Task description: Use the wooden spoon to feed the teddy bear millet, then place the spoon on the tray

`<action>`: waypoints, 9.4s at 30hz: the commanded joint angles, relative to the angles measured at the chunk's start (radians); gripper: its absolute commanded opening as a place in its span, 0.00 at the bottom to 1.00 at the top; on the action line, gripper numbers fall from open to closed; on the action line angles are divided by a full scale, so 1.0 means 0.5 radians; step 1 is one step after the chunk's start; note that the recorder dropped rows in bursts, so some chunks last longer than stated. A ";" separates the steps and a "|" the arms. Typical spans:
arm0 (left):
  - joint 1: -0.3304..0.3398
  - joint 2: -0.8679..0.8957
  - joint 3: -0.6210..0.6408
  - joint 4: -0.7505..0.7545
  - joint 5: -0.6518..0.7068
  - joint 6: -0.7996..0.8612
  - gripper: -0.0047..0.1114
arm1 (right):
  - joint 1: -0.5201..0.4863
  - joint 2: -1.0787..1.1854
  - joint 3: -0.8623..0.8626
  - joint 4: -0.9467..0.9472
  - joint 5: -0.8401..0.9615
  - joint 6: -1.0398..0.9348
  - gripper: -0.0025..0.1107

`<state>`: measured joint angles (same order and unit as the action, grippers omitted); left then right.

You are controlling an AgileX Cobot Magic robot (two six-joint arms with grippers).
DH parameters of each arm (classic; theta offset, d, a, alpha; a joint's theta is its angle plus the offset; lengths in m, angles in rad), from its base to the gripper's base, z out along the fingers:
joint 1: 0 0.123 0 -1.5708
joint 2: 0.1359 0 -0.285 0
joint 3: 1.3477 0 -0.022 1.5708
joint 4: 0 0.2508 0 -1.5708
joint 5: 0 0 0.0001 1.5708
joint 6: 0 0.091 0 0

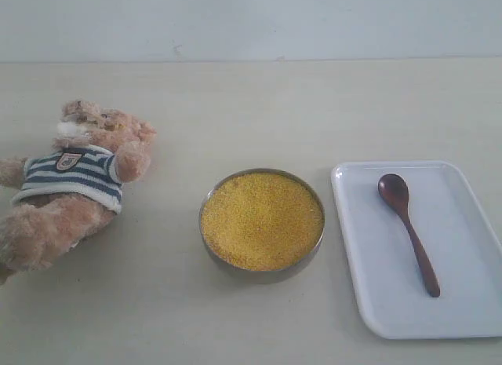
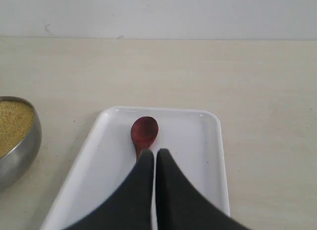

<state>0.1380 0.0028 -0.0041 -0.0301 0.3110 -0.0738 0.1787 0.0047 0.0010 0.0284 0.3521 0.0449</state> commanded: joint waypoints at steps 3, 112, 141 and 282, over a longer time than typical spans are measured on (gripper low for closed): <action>0.008 -0.006 0.008 -0.023 -0.006 0.008 0.07 | -0.013 -0.009 -0.002 -0.016 -0.008 0.003 0.03; -0.256 3.359 -1.740 -0.760 0.847 1.001 0.07 | 0.109 2.564 -1.517 0.012 0.880 -0.054 0.60; -0.759 2.986 -1.715 0.141 0.907 0.362 0.07 | 0.109 3.642 -1.516 0.187 0.276 -0.090 0.30; -0.759 2.986 -1.715 0.047 0.921 0.355 0.07 | 1.556 3.591 -2.681 -0.695 1.738 -0.371 0.02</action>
<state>-0.2350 1.5062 -0.8644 0.0074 0.7775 0.1143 0.9652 1.8223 -1.3045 -0.3383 1.2177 -0.1366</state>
